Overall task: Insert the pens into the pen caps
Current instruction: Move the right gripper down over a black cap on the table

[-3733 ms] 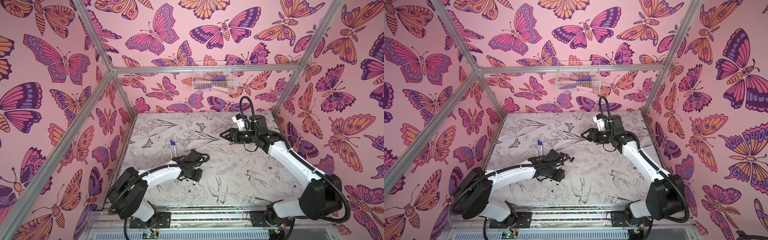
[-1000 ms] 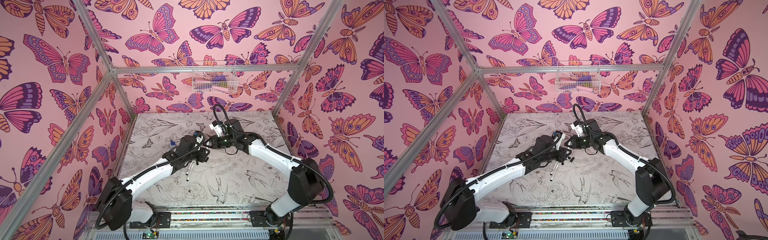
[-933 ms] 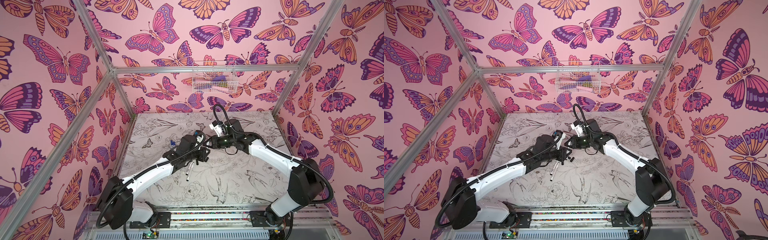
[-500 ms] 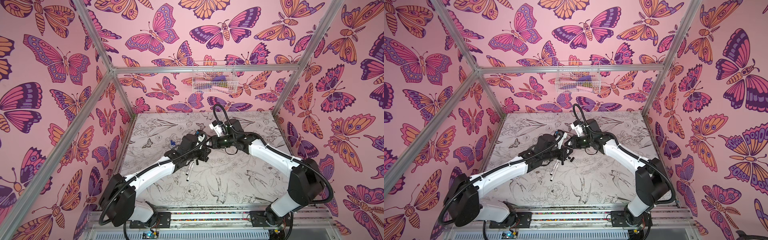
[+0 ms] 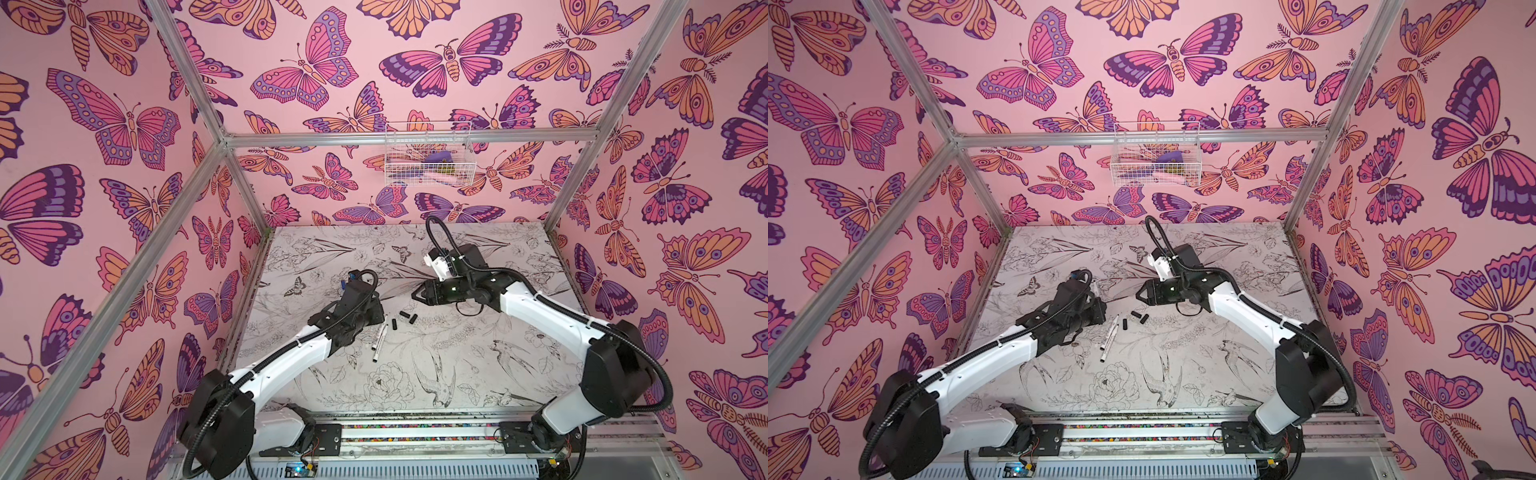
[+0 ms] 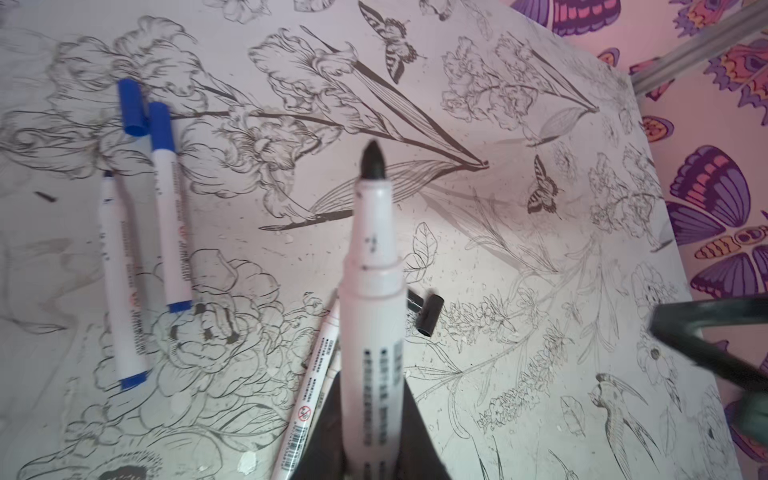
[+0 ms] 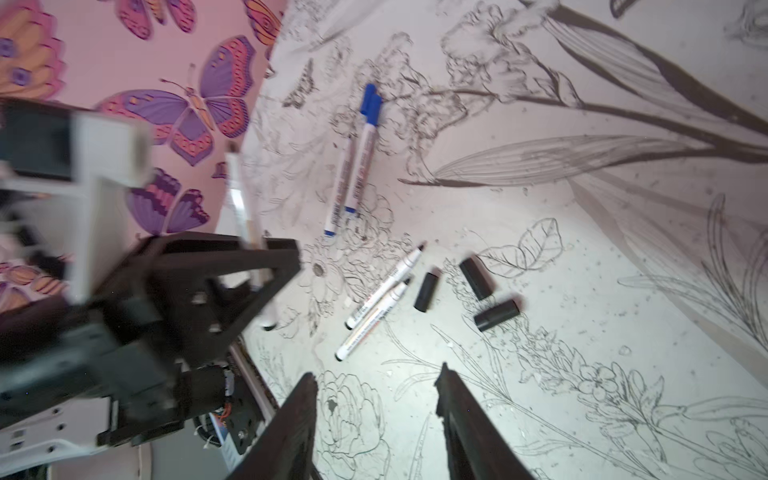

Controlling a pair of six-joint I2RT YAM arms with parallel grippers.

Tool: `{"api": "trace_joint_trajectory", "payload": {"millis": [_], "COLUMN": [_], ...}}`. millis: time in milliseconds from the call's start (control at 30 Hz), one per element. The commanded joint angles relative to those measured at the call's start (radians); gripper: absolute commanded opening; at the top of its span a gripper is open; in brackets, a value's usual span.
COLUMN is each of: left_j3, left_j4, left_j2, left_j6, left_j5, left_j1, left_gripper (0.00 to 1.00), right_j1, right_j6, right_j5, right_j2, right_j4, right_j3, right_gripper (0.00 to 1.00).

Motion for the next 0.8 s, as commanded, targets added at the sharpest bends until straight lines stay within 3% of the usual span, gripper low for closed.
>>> {"api": "trace_joint_trajectory", "payload": {"millis": [0, 167, 333, 767], "left_j3": [-0.006, -0.005, -0.017, -0.041], "left_j4": [-0.044, -0.045, -0.052, -0.078], "left_j2": [-0.027, -0.029, -0.058, -0.113], "left_j6": [-0.027, -0.021, -0.018, -0.004], "left_j5": [-0.074, -0.068, -0.070, -0.092], "left_j1": [0.009, 0.011, 0.013, 0.031], "left_gripper": [0.00, 0.00, 0.00, 0.00], "right_j1": [0.041, 0.106, 0.112, 0.113], "right_j6": [-0.062, -0.114, -0.085, -0.056], "right_j5": [0.077, 0.162, 0.267, 0.304], "right_j2": [0.109, 0.275, 0.368, 0.496], "right_j4": [-0.171, -0.336, -0.408, -0.435], "right_j3": [0.047, 0.214, 0.299, 0.409], "right_gripper": [0.50, 0.50, 0.49, 0.48]}}
